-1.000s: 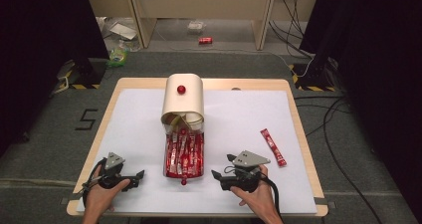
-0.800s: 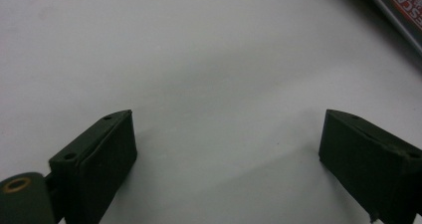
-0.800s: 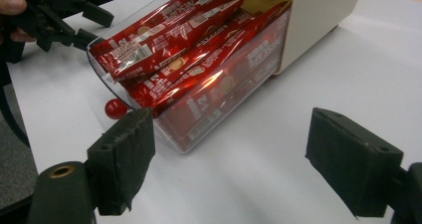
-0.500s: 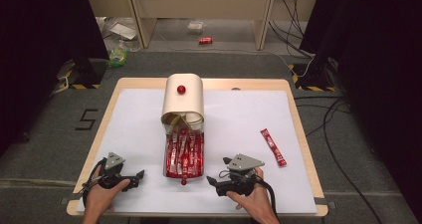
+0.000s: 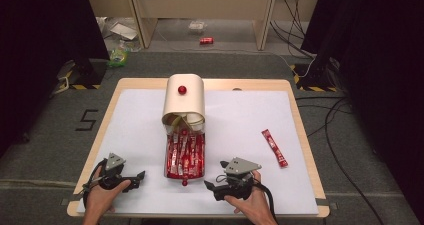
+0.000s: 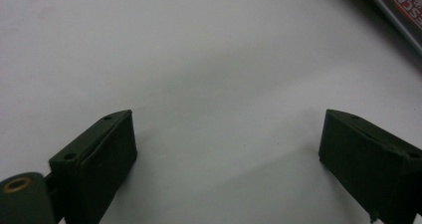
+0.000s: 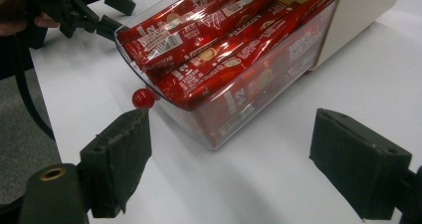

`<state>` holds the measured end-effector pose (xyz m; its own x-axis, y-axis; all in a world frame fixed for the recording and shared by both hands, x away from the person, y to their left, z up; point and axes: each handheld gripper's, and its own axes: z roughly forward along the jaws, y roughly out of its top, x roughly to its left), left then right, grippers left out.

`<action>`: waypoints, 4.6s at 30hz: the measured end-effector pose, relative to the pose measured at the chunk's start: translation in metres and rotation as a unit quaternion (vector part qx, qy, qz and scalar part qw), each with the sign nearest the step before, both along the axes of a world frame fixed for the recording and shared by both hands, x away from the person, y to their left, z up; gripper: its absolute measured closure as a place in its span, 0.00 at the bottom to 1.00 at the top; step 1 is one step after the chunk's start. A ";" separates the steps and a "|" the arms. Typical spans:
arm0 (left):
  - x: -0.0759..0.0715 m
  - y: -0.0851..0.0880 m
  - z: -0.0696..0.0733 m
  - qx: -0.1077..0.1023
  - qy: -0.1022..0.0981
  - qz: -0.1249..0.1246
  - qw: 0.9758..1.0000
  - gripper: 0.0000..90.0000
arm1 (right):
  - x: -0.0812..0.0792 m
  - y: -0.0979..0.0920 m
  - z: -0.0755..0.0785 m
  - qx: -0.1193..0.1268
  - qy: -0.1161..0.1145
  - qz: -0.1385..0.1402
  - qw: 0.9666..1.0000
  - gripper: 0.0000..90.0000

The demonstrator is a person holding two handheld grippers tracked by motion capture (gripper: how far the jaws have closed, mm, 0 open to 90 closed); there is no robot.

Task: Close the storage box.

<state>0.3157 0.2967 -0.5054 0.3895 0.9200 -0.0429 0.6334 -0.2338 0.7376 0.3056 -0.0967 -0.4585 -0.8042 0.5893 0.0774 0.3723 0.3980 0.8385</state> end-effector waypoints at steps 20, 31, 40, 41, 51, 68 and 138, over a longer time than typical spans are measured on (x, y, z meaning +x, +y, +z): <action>0.000 0.000 0.000 0.001 0.000 0.000 1.000 0.08 | -0.003 0.014 -0.010 -0.009 0.006 0.018 1.000 0.19; 0.000 0.000 0.000 0.001 0.000 0.000 1.000 0.08 | 0.004 0.021 -0.019 -0.020 -0.003 -0.001 1.000 0.21; 0.000 0.000 0.000 0.001 0.000 0.000 1.000 0.08 | 0.011 0.023 -0.024 -0.025 -0.009 -0.014 1.000 0.21; 0.000 0.000 0.000 0.001 0.000 0.000 1.000 0.08 | 0.011 0.023 -0.024 -0.025 -0.009 -0.014 1.000 0.21; 0.000 0.000 0.000 0.000 0.000 0.000 1.000 0.08 | 0.012 0.029 -0.026 -0.028 -0.006 -0.010 1.000 0.20; 0.000 0.000 0.000 0.000 -0.001 0.000 1.000 0.08 | 0.021 0.033 -0.027 -0.018 -0.013 -0.018 1.000 0.19; 0.000 0.000 0.000 0.001 0.000 0.000 1.000 0.08 | 0.068 0.044 -0.021 0.010 -0.048 -0.062 0.997 0.21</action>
